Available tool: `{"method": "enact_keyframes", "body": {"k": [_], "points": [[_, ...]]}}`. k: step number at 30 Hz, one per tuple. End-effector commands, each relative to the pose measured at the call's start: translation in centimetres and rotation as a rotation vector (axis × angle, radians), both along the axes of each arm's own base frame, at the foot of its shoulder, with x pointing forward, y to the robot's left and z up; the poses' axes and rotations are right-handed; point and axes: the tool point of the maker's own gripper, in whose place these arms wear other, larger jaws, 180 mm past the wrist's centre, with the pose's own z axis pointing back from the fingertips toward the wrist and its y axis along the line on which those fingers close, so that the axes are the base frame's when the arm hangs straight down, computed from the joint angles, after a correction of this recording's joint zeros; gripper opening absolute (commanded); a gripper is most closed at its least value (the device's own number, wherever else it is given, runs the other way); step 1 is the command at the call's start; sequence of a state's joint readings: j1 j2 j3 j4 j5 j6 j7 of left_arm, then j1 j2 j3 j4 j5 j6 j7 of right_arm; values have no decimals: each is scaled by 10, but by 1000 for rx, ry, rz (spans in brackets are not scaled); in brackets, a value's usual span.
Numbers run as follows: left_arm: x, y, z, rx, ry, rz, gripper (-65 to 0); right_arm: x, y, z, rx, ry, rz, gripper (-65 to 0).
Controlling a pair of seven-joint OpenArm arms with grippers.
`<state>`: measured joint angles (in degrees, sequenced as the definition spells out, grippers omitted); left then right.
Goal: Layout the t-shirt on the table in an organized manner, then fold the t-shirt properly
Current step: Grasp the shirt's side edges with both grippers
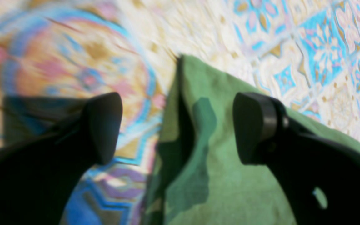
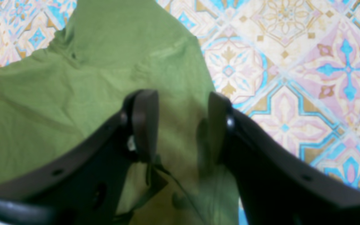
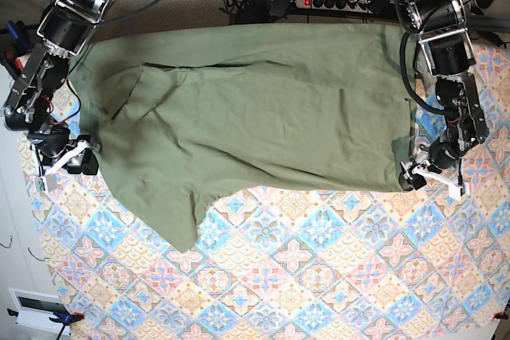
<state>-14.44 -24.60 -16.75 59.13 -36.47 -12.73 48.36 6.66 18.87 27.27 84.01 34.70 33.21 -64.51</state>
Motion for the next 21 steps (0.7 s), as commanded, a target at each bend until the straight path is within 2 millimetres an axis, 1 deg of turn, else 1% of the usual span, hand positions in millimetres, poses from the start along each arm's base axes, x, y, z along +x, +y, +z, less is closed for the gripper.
{"method": "enact_keyframes", "body": {"k": [1, 4, 6, 8, 9, 11, 14, 17, 19, 20, 21], "points": [[14, 3, 20, 1, -66, -1, -101, 9, -6, 20, -17, -64, 3, -397], [13, 13, 24, -2, -78, 31, -101, 9, -6, 20, -17, -64, 3, -397], [13, 11, 21, -6, -73, 31, -101, 9, -6, 20, -17, -64, 3, -397], [8, 11, 8, -28, -39, 43, -101, 9, -5, 19, -16, -61, 3, -397], [11, 10, 7, -41, -35, 51, -101, 9, -5, 20, -16, -63, 4, -398], [11, 5, -5, -77, -14, 65, -101, 9, -5, 20, -16, -63, 4, -398], [11, 5, -15, -90, -11, 91, -101, 9, -5, 21, -15, -66, 5, -398], [12, -17, -24, -97, 11, 40, -102, 11, -4, 30, -33, -90, 12, -398], [12, -29, -28, -90, 26, 1, -105, 11, -4, 30, -35, -90, 13, -398], [12, -35, -30, -86, 32, -17, -114, 11, -4, 30, -35, -90, 13, -398], [12, -46, -33, -98, 38, -34, -135, 11, -4, 30, -35, -90, 13, -398]]}}
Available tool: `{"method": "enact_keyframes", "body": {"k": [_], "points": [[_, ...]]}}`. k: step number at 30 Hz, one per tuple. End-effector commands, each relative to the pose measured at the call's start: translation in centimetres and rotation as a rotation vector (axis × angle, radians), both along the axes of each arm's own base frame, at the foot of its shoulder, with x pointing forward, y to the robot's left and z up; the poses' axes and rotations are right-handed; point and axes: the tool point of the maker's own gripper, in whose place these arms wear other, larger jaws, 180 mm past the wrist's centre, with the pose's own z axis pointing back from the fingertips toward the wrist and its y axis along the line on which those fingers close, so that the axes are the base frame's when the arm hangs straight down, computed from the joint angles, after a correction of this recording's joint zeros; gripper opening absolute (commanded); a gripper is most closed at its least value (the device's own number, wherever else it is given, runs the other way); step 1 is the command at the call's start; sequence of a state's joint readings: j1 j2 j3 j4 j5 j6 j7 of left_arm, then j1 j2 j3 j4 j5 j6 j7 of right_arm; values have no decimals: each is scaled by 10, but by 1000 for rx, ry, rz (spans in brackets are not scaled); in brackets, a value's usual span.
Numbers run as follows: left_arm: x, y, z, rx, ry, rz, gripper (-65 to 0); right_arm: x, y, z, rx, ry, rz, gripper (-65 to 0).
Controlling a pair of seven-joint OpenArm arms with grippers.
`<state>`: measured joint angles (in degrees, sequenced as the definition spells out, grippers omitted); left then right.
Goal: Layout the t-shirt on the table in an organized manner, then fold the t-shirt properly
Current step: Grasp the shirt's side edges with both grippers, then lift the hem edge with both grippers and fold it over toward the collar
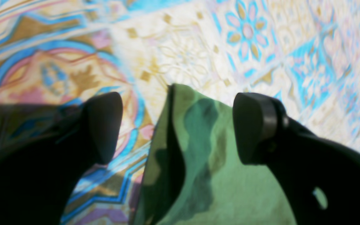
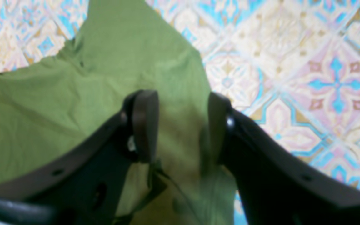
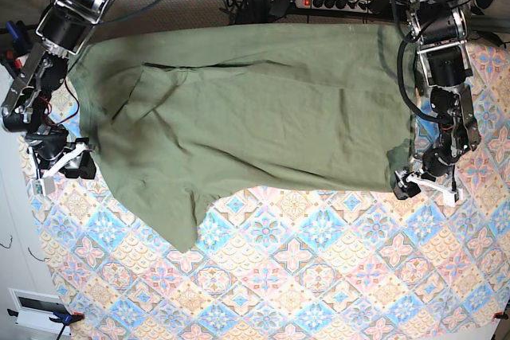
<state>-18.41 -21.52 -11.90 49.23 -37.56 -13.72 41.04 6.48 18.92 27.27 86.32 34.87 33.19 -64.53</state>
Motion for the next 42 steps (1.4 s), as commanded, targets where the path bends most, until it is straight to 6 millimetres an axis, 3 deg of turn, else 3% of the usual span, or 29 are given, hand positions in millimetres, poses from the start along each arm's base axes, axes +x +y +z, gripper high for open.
{"method": "enact_keyframes", "body": {"k": [1, 8, 16, 19, 23, 25, 27, 33, 38, 42], "points": [[-6, -15, -7, -34, 48, -37, -159, 9, -5, 19, -14, -60, 5, -398], [-9, -28, 1, -60, 23, -70, -390, 9, -5, 19, -14, -60, 5, -398], [-8, -24, 4, -60, 13, -63, -650, 9, -5, 17, -8, -55, 2, -398], [-7, -24, 6, -59, 8, -61, -650, 9, -3, 10, 3, -37, 6, -397], [-4, -24, 11, -55, -9, -65, -650, 10, 17, -20, 27, 50, 69, -395], [1, -26, 21, -45, -37, -74, -650, 30, 24, -9, 13, 17, 109, -394], [3, -27, 27, -37, -50, -84, -650, 42, 37, -11, 18, 13, 147, -394], [-3, -30, 35, -11, -79, -109, -650, 70, 26, -23, -55, 34, 155, -394], [-5, -19, 39, 13, -80, -105, -650, 86, 2, -33, -173, 73, 119, -393], [-4, -10, 48, -17, -102, -87, -650, 90, -5, -47, -137, 79, 84, -393]]}}
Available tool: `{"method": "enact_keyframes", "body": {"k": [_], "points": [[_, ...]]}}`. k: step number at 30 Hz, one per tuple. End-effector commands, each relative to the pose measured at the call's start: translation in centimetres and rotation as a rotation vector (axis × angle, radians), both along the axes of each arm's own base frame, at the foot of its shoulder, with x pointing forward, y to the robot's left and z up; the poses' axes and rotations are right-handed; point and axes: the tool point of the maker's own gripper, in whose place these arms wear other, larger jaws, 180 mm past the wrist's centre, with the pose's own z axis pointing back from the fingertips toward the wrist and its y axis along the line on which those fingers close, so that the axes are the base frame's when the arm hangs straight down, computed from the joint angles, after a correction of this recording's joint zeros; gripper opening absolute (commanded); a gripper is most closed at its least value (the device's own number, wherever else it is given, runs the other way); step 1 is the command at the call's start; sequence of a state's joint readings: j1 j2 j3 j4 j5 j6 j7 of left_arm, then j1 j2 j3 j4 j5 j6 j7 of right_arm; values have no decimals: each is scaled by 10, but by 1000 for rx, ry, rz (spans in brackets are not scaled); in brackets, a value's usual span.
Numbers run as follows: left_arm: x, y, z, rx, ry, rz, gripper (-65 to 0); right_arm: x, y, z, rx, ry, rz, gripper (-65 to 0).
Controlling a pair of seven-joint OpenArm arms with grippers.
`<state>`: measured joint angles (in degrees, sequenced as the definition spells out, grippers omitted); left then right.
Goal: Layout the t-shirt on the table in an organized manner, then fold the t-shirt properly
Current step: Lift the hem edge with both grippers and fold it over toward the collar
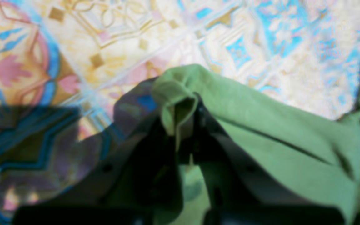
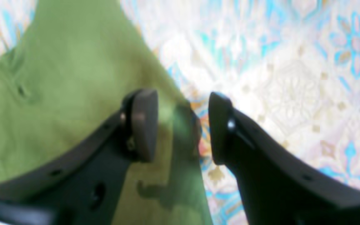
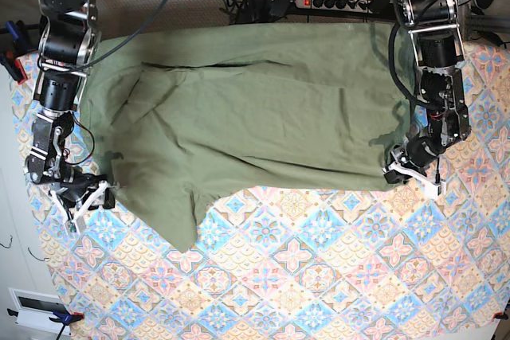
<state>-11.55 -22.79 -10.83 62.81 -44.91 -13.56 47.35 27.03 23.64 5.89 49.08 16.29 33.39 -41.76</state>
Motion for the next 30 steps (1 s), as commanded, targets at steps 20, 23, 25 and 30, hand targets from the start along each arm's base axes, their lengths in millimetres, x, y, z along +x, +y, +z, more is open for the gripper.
{"method": "enact_keyframes", "body": {"k": [20, 23, 25, 30], "points": [[3, 19, 20, -30, -58, 31, -650, 9, 23, -33, 0, 7, 84, -352], [3, 19, 20, -30, -58, 31, -650, 7, 30, -36, -1, 18, 124, -367], [3, 19, 20, -30, -58, 31, -650, 4, 38, -35, 23, 17, 172, -426], [3, 18, 20, -32, -58, 31, -650, 3, 43, -33, 41, 14, 196, -612]]}}
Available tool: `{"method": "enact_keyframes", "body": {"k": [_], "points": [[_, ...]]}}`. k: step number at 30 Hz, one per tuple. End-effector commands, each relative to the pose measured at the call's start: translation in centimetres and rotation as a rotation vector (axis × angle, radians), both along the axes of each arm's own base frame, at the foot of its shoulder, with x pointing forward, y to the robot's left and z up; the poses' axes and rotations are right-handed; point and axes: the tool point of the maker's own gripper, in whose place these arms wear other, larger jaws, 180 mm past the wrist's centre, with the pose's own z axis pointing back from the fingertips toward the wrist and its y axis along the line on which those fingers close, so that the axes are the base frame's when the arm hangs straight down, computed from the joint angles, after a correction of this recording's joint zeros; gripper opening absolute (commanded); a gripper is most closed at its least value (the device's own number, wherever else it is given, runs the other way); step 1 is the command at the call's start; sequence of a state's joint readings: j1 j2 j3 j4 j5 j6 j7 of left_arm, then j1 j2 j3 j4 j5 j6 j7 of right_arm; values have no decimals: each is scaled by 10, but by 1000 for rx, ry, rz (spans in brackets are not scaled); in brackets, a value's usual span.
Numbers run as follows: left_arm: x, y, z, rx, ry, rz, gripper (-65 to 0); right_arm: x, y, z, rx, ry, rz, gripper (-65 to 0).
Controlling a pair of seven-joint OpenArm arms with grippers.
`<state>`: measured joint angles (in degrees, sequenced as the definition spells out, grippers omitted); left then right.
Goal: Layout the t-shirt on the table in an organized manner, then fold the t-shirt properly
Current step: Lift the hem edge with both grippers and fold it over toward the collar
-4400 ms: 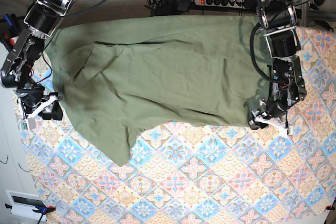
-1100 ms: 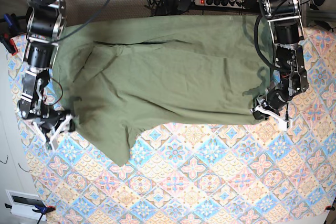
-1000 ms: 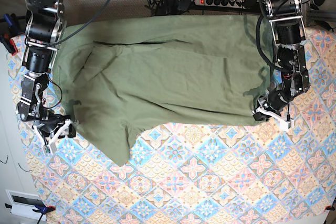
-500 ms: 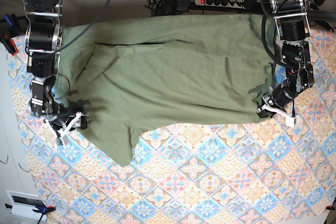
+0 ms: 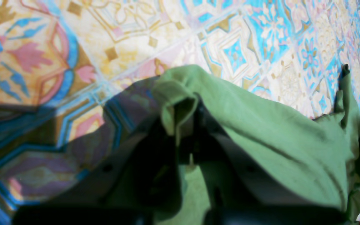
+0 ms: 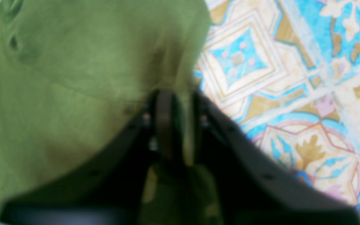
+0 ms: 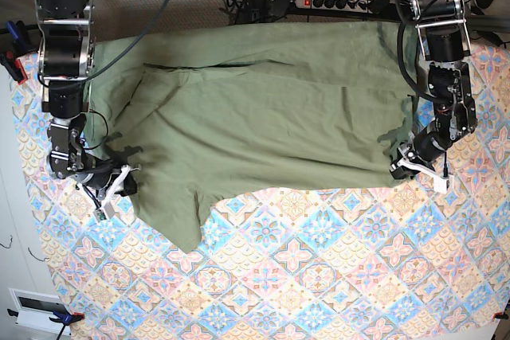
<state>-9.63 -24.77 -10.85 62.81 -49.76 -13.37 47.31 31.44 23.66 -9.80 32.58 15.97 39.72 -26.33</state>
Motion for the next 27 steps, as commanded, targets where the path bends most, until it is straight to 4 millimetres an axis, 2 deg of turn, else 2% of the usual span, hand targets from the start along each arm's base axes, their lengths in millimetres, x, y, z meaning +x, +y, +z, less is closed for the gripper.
{"method": "enact_keyframes", "body": {"k": [1, 4, 8, 9, 12, 16, 18, 21, 24, 27], "points": [[13, 8, 21, 13, -63, 5, -650, 9, -6, 13, -7, -26, -2, -635], [15, 7, 23, 11, -69, 4, -650, 12, -7, 17, 0, -44, -8, -643], [17, 5, 26, -10, -81, 9, -650, 32, -17, 54, 26, -166, -53, -643], [18, 4, 29, -14, -90, 9, -650, 31, -21, 56, 28, -176, -67, -643], [24, -3, 46, 6, -139, -21, -650, 18, -27, 50, 24, -164, -84, -643], [23, -20, 78, 41, -230, -83, -650, 21, -27, 71, -10, -211, -64, -643], [19, -28, 88, 58, -248, -119, -650, 11, -30, 71, -37, -202, -59, -644], [8, -34, 89, 70, -246, -145, -650, -2, -43, 80, -68, -222, -82, -644], [-8, -29, 87, 111, -233, -165, -650, -20, -58, 86, -105, -225, -114, -644], [-19, -30, 84, 126, -222, -182, -650, -37, -65, 88, -147, -216, -117, -644]]}}
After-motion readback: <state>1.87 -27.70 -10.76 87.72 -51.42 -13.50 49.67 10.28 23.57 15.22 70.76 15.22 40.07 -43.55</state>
